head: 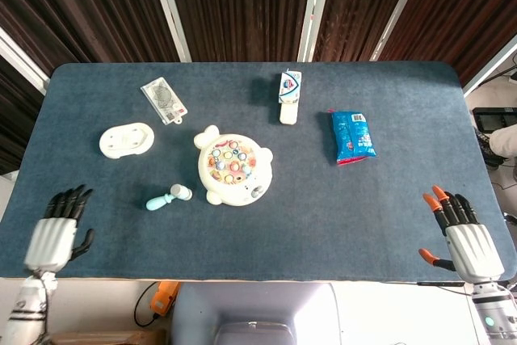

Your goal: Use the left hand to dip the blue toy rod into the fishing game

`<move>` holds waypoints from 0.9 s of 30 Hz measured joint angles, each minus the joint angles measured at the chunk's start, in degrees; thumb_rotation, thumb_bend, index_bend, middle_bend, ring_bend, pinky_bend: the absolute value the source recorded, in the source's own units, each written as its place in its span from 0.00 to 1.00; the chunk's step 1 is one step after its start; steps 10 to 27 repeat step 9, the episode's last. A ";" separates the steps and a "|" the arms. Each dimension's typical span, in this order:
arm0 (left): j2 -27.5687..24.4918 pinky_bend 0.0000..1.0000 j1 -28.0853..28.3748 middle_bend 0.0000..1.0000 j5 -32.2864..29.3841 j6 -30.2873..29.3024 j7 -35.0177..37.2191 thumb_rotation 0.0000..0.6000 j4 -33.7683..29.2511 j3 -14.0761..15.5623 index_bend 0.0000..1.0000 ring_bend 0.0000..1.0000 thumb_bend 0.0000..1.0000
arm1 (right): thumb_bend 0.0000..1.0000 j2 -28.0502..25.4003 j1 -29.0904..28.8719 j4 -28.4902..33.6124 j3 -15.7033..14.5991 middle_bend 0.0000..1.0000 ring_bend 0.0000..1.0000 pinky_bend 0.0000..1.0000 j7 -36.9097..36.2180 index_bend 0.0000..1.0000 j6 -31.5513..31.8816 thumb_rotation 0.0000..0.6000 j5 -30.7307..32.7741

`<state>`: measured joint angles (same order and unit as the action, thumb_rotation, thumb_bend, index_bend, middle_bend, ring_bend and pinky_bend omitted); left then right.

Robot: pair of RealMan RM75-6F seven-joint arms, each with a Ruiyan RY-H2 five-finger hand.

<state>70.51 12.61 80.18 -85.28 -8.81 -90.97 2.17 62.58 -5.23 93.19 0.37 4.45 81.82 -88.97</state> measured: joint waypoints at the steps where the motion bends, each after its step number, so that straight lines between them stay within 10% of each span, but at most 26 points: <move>1: -1.61 0.05 -1.84 0.00 0.90 -2.02 1.80 1.00 -1.33 0.72 0.00 0.00 0.43 | 0.31 0.22 -0.07 0.08 0.07 0.00 0.00 0.00 0.54 0.00 -0.15 1.00 0.15; 9: -4.78 0.03 -5.35 0.00 5.22 -5.66 18.15 1.00 2.89 2.60 0.00 0.00 0.43 | 0.31 1.58 -0.29 0.62 -0.01 0.00 0.00 0.00 2.98 0.00 -0.36 1.00 -0.07; 27: -4.78 0.03 -5.35 0.00 5.22 -5.66 18.15 1.00 2.89 2.60 0.00 0.00 0.43 | 0.31 1.58 -0.29 0.62 -0.01 0.00 0.00 0.00 2.98 0.00 -0.36 1.00 -0.07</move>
